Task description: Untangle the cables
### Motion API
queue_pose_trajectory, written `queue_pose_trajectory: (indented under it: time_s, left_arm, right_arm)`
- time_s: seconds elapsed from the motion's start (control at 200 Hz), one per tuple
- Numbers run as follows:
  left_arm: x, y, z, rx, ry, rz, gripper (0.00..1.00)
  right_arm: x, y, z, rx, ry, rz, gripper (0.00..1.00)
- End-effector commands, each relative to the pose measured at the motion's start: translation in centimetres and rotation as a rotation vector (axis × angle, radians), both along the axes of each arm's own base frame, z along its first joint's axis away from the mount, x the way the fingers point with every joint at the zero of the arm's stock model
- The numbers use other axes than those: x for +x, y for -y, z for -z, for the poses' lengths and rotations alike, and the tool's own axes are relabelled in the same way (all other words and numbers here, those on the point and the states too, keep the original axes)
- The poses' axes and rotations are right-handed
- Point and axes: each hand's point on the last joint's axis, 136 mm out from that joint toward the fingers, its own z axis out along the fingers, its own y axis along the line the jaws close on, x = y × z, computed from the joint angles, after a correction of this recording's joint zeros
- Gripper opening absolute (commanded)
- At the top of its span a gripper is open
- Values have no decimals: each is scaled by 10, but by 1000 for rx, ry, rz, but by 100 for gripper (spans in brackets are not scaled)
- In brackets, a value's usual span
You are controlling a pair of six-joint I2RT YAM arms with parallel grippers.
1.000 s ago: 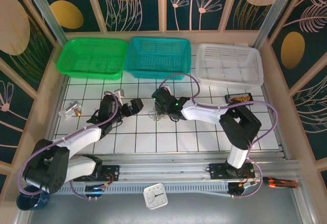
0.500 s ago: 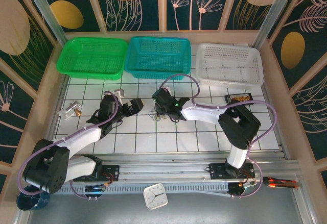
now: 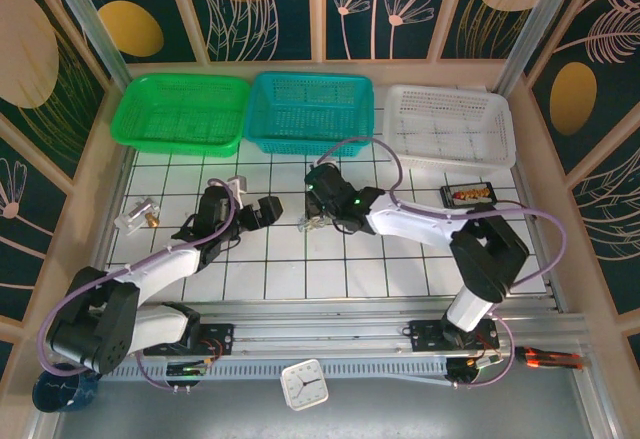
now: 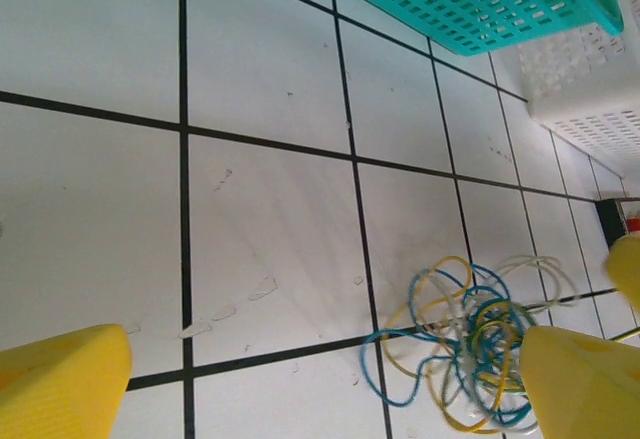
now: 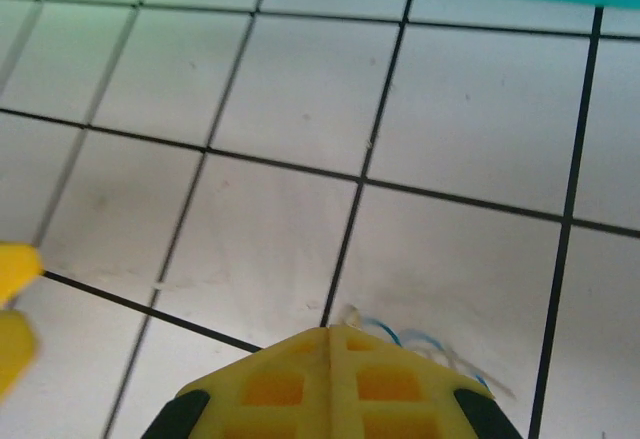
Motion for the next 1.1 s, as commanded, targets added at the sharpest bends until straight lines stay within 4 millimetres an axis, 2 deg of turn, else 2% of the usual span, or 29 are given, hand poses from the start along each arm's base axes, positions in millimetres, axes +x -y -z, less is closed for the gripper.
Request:
queue_pose_trajectory:
  time_s: [0.0, 0.185, 0.375, 0.641, 0.836, 1.096]
  left_arm:
    - [4, 13, -14, -24, 60, 51, 99]
    - [0, 27, -17, -38, 88, 92, 99]
    - [-3, 40, -22, -46, 128, 135, 99]
    - [3, 52, -20, -40, 146, 155, 99]
    - [6, 63, -14, -22, 147, 165, 99]
    - [11, 65, 4, 1, 120, 146, 99]
  right_arm:
    - [2, 0, -22, 128, 5, 5, 0]
    - [5, 2, -31, 237, -15, 4, 0]
    - [6, -2, -26, 255, -35, -5, 0]
    - [7, -12, -21, 284, -57, -21, 0]
    - [7, -18, -18, 298, -70, -31, 0]
    - [7, -24, -17, 321, -85, -44, 0]
